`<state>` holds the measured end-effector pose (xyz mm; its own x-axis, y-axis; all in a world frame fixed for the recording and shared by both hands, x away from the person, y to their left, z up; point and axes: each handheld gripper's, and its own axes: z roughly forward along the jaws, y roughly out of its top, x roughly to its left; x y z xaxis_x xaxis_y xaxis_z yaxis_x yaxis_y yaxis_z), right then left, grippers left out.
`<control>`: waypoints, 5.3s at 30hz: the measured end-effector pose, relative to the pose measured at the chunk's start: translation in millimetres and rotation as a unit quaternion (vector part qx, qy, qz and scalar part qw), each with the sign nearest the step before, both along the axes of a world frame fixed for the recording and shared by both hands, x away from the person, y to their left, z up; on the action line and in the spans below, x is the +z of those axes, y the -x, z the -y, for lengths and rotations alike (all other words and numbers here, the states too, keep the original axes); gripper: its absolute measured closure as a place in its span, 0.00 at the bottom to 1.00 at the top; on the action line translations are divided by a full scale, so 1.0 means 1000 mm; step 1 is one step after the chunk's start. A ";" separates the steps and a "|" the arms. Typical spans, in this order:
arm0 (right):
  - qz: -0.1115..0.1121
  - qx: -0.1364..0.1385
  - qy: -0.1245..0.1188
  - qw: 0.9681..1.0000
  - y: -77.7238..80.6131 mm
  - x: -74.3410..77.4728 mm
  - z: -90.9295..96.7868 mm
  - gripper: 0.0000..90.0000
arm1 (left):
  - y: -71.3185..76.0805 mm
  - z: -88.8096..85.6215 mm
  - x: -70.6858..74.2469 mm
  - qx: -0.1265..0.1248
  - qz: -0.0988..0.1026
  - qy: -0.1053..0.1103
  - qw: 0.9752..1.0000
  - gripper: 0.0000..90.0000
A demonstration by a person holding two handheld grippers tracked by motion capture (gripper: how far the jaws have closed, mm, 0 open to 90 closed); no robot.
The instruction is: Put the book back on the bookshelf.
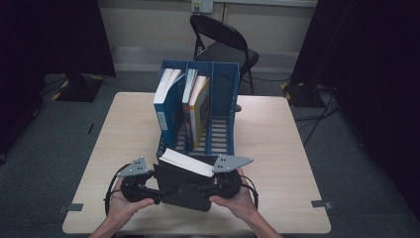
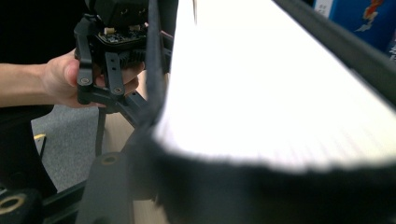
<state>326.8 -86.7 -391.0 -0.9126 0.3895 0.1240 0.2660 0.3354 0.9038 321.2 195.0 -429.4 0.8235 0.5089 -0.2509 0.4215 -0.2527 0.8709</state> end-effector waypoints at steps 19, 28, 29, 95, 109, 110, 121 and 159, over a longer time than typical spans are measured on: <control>0.024 0.003 0.035 0.999 0.009 0.004 -0.001 0.59 | -0.002 -0.011 -0.008 0.055 -0.016 -0.037 0.998 0.18; 0.018 -0.009 0.035 0.999 0.012 0.004 0.014 0.59 | -0.004 -0.023 -0.012 0.084 -0.047 -0.054 0.994 0.18; 0.017 -0.012 0.035 0.999 0.012 0.004 0.016 0.59 | -0.005 -0.025 -0.013 0.090 -0.055 -0.062 0.993 0.18; 0.004 -0.175 0.044 0.984 0.029 0.008 0.165 0.59 | -0.021 -0.043 -0.036 0.191 -0.075 -0.094 0.974 0.18; 0.008 -0.201 0.054 0.978 0.017 0.011 0.183 0.59 | -0.021 -0.044 -0.036 0.197 -0.076 -0.094 0.973 0.18; 0.009 -0.204 0.055 0.977 0.015 0.010 0.184 0.59 | -0.021 -0.044 -0.036 0.197 -0.076 -0.094 0.973 0.18; 0.021 -0.215 0.060 0.975 -0.004 0.012 0.184 0.59 | -0.022 -0.043 -0.036 0.196 -0.077 -0.096 0.973 0.18; 0.007 -0.219 0.089 0.972 -0.018 0.026 0.183 0.51 | -0.023 -0.045 -0.036 0.204 -0.085 -0.090 0.971 0.18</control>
<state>344.4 -269.6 -364.7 -0.6562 0.7545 0.0087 0.4069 0.3441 0.8462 344.3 240.4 -465.4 0.4987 0.8322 -0.2424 0.6516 -0.1755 0.7380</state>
